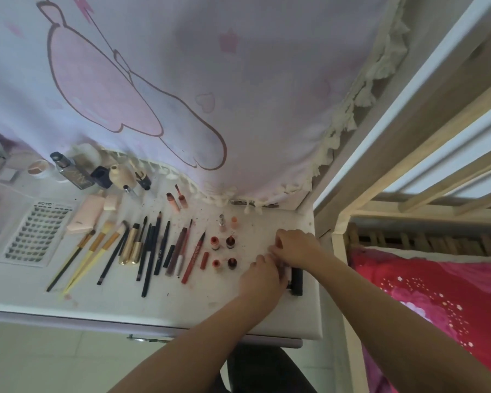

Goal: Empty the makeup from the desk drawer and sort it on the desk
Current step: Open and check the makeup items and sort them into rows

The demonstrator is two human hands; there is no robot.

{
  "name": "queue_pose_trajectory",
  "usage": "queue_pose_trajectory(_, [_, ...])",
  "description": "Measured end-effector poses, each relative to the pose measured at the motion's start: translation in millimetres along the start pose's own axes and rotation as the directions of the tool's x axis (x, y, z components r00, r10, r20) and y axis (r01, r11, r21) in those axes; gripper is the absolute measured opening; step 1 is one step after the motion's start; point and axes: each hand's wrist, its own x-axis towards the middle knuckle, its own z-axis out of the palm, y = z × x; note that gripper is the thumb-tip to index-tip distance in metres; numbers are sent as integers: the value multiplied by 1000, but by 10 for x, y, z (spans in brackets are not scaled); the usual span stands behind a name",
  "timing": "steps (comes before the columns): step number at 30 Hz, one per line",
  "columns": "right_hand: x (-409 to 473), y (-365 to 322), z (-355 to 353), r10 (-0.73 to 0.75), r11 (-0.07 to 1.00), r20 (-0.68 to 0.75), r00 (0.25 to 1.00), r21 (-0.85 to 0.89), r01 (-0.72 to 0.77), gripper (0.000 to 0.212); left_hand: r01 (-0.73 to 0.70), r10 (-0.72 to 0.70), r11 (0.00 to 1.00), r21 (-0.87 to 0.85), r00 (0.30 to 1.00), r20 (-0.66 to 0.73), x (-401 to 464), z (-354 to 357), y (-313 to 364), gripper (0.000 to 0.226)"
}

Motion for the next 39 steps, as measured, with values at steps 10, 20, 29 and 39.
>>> queue_pose_trajectory(10, [-82, -12, -153, -73, 988, -45, 996, 129, 79, 53, 53, -84, 969, -240, 989, -119, -61, -140, -12, 25])
queue_pose_trajectory(20, [-661, -68, -161, -171, 797, -181, 968, 552, 244, 33, -55, 119, 819, -572, 990, 75, -544, -564, -127, 23])
queue_pose_trajectory(29, [-1155, -80, -177, -289, 750, 86, 953, 640, 169, 35, -181, 205, 899, -399, 979, 17, -890, -610, -253, 23])
queue_pose_trajectory(39, [-1086, 130, -300, -338, 665, 157, 928, 738, 117, 28, -175, 213, 927, -332, 974, 81, -754, -673, -235, 23])
